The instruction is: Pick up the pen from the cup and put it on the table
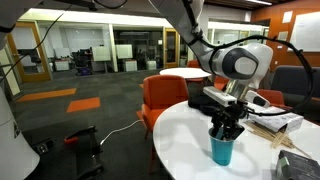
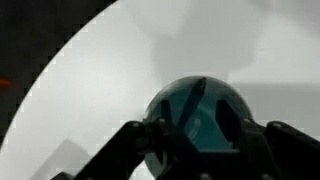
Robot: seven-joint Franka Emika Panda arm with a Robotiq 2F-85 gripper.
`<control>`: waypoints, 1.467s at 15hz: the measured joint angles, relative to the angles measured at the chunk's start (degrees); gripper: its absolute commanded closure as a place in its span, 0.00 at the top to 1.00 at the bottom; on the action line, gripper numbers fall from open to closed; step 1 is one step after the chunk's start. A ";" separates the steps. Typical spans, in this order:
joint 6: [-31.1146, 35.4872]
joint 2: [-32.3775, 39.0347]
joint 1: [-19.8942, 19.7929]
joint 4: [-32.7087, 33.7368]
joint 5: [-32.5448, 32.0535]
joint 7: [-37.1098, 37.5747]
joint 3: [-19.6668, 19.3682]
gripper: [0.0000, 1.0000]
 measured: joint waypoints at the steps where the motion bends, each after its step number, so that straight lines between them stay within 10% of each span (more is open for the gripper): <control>1: -0.37 0.24 -0.04 0.15 0.00 0.28 0.00 0.46; 4: -1.63 0.83 -0.40 0.74 0.00 0.52 -0.07 0.37; 8: -2.78 1.12 -0.90 1.40 0.00 1.31 -0.31 0.00; 22: -11.49 -3.35 -1.39 5.16 0.00 2.69 -0.80 0.01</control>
